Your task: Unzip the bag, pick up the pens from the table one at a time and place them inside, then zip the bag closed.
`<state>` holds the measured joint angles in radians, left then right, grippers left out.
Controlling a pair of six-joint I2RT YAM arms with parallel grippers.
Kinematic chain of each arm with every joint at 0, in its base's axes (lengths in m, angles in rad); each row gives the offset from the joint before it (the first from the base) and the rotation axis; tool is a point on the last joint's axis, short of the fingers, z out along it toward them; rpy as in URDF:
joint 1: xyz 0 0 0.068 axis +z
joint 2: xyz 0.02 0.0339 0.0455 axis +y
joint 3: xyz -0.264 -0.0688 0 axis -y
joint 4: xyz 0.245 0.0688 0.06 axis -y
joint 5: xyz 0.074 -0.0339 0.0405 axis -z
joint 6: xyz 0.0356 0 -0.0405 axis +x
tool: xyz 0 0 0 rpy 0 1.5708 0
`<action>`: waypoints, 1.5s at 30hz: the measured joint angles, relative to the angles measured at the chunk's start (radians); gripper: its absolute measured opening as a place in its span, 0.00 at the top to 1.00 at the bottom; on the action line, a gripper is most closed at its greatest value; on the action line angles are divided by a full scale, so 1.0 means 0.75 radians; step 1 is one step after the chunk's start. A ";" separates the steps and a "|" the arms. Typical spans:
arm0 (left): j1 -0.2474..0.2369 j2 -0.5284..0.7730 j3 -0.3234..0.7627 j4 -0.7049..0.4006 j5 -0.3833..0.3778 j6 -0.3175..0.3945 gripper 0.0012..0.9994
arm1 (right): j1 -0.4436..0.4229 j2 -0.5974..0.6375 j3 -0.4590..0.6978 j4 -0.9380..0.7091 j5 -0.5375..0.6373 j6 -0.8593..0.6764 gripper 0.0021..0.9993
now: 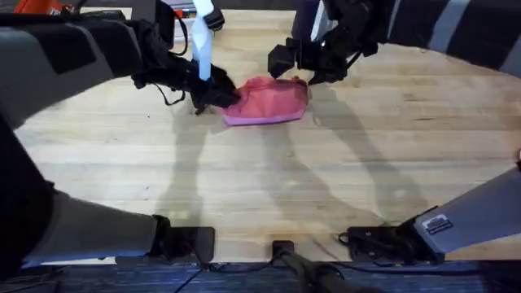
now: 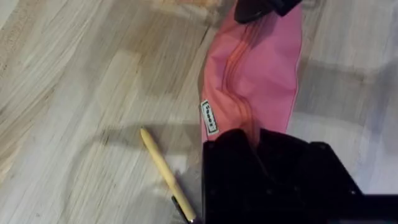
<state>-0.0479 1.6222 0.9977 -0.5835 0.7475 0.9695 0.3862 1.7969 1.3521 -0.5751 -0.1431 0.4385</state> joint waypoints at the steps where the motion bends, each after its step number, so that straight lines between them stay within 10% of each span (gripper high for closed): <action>1: 0.000 0.000 0.000 0.000 0.000 0.000 0.96 | 0.000 0.000 0.000 -0.001 -0.003 0.000 0.01; 24: 0.000 0.000 0.000 -0.005 0.010 0.000 0.96 | -0.001 0.031 0.000 -0.012 -0.019 -0.028 0.76; 45: -0.009 0.000 0.000 0.001 0.037 0.000 0.96 | -0.055 0.029 0.010 -0.082 -0.049 -0.144 0.96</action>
<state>-0.0548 1.6222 0.9977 -0.5831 0.7750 0.9696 0.3450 1.8187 1.3595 -0.6369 -0.1802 0.3308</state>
